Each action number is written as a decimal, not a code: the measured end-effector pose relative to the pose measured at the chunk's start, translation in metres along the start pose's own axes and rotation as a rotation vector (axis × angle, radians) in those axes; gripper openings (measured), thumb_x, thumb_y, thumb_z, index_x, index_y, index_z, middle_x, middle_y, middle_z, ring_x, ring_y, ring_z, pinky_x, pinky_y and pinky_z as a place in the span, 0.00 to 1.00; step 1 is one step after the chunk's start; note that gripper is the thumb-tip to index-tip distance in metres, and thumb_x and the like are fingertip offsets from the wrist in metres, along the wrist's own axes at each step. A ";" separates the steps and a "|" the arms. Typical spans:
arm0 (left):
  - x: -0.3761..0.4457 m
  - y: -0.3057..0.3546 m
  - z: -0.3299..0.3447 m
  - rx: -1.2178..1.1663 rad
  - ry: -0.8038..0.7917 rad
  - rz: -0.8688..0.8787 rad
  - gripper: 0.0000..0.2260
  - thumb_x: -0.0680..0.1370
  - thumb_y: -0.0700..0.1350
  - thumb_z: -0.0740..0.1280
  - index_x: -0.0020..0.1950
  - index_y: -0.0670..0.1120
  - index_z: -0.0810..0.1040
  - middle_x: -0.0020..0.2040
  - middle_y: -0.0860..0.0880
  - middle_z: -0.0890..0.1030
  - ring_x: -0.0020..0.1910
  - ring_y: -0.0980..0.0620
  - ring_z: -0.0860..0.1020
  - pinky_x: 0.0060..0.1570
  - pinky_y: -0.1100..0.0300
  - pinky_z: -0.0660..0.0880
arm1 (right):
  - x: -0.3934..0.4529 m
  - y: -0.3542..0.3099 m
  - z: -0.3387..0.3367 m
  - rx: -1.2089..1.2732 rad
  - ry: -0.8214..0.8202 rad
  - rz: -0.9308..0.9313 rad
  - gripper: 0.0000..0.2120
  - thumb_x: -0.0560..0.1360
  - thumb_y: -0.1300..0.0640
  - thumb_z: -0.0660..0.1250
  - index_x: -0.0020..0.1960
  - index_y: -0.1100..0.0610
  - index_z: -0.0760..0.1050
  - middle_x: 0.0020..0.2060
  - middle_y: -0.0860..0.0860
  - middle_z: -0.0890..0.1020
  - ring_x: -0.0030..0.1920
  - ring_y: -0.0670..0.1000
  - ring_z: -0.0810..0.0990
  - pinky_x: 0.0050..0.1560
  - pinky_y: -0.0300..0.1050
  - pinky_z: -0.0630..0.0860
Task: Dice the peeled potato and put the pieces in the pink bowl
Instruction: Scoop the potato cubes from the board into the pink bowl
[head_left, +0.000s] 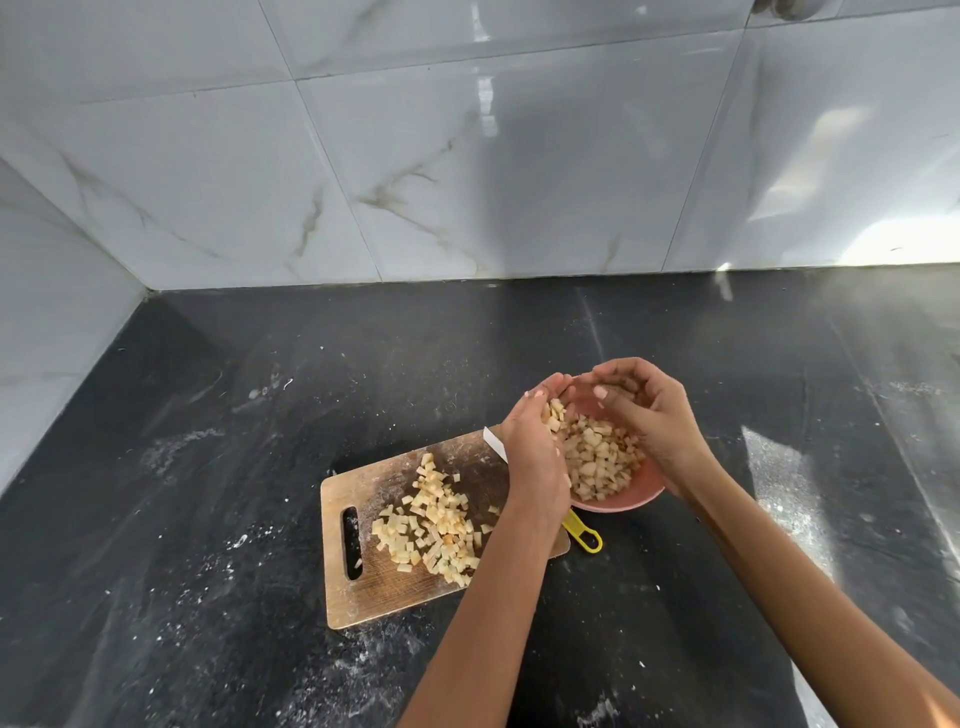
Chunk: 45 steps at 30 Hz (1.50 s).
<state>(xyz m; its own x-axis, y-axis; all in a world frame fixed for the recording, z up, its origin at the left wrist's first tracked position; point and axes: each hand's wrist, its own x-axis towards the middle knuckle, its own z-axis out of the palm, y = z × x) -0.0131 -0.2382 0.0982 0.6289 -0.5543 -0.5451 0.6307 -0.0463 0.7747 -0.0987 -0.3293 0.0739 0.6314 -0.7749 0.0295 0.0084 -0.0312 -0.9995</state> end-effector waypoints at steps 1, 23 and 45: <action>-0.001 0.000 0.000 0.021 -0.005 -0.011 0.14 0.83 0.46 0.56 0.56 0.45 0.81 0.51 0.49 0.83 0.50 0.52 0.81 0.41 0.61 0.77 | 0.000 0.000 0.000 -0.033 -0.011 -0.030 0.08 0.74 0.68 0.69 0.53 0.63 0.77 0.48 0.54 0.84 0.50 0.50 0.83 0.52 0.42 0.78; 0.013 0.008 -0.004 0.028 -0.292 -0.095 0.34 0.79 0.67 0.42 0.71 0.46 0.69 0.66 0.44 0.76 0.64 0.47 0.75 0.68 0.50 0.68 | -0.002 0.004 -0.002 -0.600 -0.171 -0.152 0.15 0.71 0.67 0.68 0.44 0.46 0.79 0.45 0.38 0.80 0.49 0.38 0.78 0.55 0.39 0.75; -0.001 0.006 -0.007 0.379 -0.261 0.536 0.07 0.80 0.45 0.65 0.54 0.48 0.81 0.52 0.51 0.83 0.53 0.51 0.81 0.58 0.51 0.76 | 0.001 -0.006 0.003 0.709 0.131 0.536 0.13 0.80 0.64 0.53 0.49 0.62 0.76 0.38 0.55 0.81 0.39 0.51 0.81 0.47 0.43 0.79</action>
<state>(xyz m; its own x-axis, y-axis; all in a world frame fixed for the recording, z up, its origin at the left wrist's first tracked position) -0.0066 -0.2320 0.1005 0.6495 -0.7604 0.0004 0.0332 0.0288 0.9990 -0.0960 -0.3281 0.0798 0.5948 -0.6407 -0.4856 0.2422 0.7188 -0.6517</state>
